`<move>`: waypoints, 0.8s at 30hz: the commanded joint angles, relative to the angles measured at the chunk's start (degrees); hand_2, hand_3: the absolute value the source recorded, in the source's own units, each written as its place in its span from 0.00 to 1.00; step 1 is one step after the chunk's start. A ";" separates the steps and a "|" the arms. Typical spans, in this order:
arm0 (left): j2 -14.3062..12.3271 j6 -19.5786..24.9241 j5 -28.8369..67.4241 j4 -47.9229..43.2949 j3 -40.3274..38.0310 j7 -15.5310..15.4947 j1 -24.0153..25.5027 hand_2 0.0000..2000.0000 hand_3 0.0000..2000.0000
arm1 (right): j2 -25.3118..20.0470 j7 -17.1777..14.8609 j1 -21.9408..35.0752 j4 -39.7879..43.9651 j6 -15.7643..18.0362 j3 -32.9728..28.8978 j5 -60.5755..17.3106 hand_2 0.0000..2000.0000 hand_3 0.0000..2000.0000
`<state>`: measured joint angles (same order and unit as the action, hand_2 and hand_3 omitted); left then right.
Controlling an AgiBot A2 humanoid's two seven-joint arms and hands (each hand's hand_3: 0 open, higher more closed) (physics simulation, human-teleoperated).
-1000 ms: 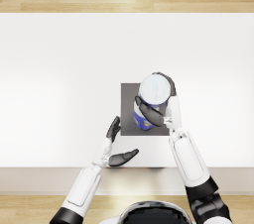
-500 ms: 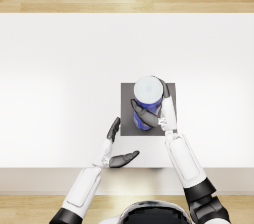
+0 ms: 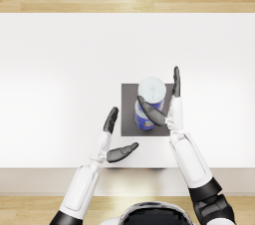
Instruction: Pick up the blue can on the left and place it in the middle, then pick up the blue can on the right and place it on top of the can in the middle
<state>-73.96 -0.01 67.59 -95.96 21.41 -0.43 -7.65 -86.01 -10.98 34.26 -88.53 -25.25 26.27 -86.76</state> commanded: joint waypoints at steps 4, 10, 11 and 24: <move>-4.53 0.00 -0.01 -11.68 -12.28 0.31 -6.33 0.00 0.00 | -1.67 -0.07 1.22 -9.38 0.01 -5.87 0.01 0.00 0.00; -4.73 0.00 -0.02 -13.65 -22.08 0.41 -10.29 0.00 0.00 | -1.59 3.44 -0.04 -14.96 14.17 -14.79 0.02 0.00 0.00; -4.64 0.00 -0.02 -13.69 -22.99 0.42 -10.72 0.00 0.00 | -1.46 5.58 -0.52 -15.81 17.31 -16.53 0.03 0.00 0.00; -5.30 0.00 -0.03 -11.22 -32.37 0.43 -9.33 0.00 0.00 | -2.40 10.91 -8.74 -18.91 25.14 -34.33 0.08 0.00 0.00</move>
<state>-79.28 0.00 67.56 -107.73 -9.97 0.00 -17.00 -88.12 -0.05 26.50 -107.55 -0.08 -6.27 -86.67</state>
